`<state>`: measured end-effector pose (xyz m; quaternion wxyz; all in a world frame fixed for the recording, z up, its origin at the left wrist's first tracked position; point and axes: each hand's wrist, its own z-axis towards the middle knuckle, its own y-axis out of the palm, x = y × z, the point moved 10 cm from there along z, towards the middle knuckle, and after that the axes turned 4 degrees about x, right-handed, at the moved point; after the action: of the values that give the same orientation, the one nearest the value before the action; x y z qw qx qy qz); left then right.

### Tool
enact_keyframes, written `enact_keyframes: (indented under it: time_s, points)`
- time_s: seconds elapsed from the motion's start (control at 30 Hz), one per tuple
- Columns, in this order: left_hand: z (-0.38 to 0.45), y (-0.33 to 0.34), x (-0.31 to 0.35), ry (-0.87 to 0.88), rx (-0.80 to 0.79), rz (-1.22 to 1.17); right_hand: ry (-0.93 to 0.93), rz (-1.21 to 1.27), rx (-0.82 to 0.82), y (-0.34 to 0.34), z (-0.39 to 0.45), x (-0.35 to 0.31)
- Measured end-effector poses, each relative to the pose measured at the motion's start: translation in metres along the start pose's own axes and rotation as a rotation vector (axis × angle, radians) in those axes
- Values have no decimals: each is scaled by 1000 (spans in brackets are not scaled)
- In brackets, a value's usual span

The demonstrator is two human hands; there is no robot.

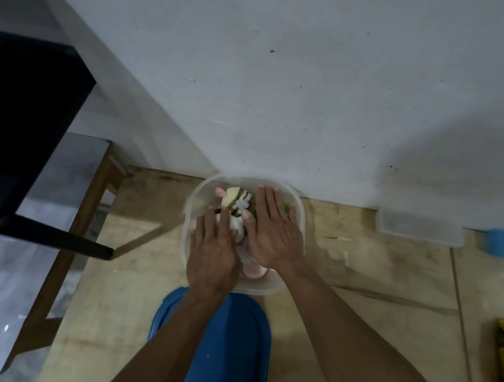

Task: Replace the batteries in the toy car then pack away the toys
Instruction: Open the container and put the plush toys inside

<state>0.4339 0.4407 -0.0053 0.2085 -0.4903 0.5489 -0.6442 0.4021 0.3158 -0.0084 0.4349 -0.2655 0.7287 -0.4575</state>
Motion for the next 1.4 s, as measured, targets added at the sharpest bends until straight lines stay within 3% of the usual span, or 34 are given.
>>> enact_keyframes:
  time_s: [0.13, 0.33, 0.47, 0.63, 0.77, 0.9, 1.07, 1.2, 1.4]
  points:
    - [-4, -10, 4, -22, -23, -19, 3, 40, -9, 2, -1, 0]
    - [-3, -17, 7, 53, -13, -98, 15, 128, 301, -47, -18, -6]
    - [-12, -43, 10, 134, 97, -228, 121, 270, 321, -57, -38, -2]
    - [-37, -79, -15, 120, 264, -318, 143, 400, 548, -65, -94, -11]
    - [-78, -78, -54, 46, 249, -260, 174, 381, 659, -44, -160, -13]
    - [-129, -44, -94, -155, 73, -231, 337, 356, 564, 11, -216, 3]
    - [-190, -13, -127, -437, -141, -166, 590, 456, 226, 82, -258, 31]
    - [-207, -4, -135, -485, -203, -147, 587, 570, 149, 101, -268, 23]
    - [-225, -3, -154, -596, -183, -234, 725, 686, 124, 116, -284, 33]
